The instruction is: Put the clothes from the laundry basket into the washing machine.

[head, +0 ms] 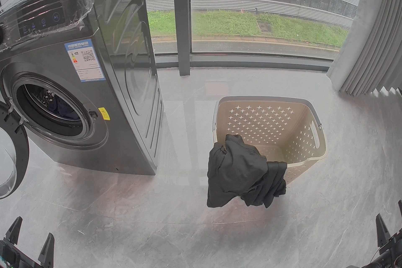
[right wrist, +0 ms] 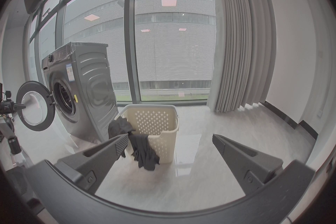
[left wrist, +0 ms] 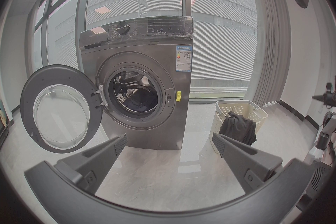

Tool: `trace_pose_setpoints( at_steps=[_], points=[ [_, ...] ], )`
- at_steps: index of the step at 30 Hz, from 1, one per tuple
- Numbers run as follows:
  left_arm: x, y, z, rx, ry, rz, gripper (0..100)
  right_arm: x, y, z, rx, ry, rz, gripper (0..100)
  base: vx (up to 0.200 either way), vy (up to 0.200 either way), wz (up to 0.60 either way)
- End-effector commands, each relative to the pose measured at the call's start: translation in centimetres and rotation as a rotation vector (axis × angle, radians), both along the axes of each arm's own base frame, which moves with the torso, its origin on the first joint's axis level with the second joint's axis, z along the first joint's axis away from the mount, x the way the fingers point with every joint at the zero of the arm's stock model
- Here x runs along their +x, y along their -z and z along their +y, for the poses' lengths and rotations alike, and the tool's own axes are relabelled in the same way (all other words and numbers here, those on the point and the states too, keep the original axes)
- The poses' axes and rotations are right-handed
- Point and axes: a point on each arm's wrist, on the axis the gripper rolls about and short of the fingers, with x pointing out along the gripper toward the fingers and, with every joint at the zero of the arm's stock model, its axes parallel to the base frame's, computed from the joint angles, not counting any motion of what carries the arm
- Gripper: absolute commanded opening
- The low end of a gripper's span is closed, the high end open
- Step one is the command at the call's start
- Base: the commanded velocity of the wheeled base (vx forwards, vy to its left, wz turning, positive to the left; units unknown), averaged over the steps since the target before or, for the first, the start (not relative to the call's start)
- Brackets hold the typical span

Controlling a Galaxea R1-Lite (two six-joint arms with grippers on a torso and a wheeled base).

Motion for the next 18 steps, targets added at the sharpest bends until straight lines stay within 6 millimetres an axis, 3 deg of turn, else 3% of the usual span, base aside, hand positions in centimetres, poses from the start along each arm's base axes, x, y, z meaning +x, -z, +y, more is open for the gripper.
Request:
trace_pose_setpoints(
  at_steps=[1,2,4,8,11,18],
  points=[
    [0.0,0.5,0.0,-0.001,0.000,0.003,100,-1.2,-4.5,0.0,-0.005,-0.004,-0.154,100,0.000,0.000,0.00],
    [0.0,0.5,0.0,0.001,0.000,0.003,100,-0.9,-6.3,0.0,-0.009,-0.015,-0.121,100,0.000,0.000,0.00],
    [0.0,0.5,0.0,0.001,-0.001,0.003,100,0.0,-7.2,0.1,-0.009,-0.047,-0.020,100,0.000,0.000,0.00],
    [0.0,0.5,0.0,0.001,-0.001,0.003,100,3.6,-6.4,0.3,0.041,-0.154,0.298,100,0.000,0.000,0.00],
    [0.0,0.5,0.0,-0.001,0.000,0.003,100,6.2,-5.9,0.5,0.188,-0.196,0.481,100,0.000,0.000,0.00],
    [0.0,0.5,0.0,0.001,0.000,0.003,100,12.4,-5.2,1.3,0.247,-0.254,0.631,100,0.000,0.000,0.00]
  ],
)
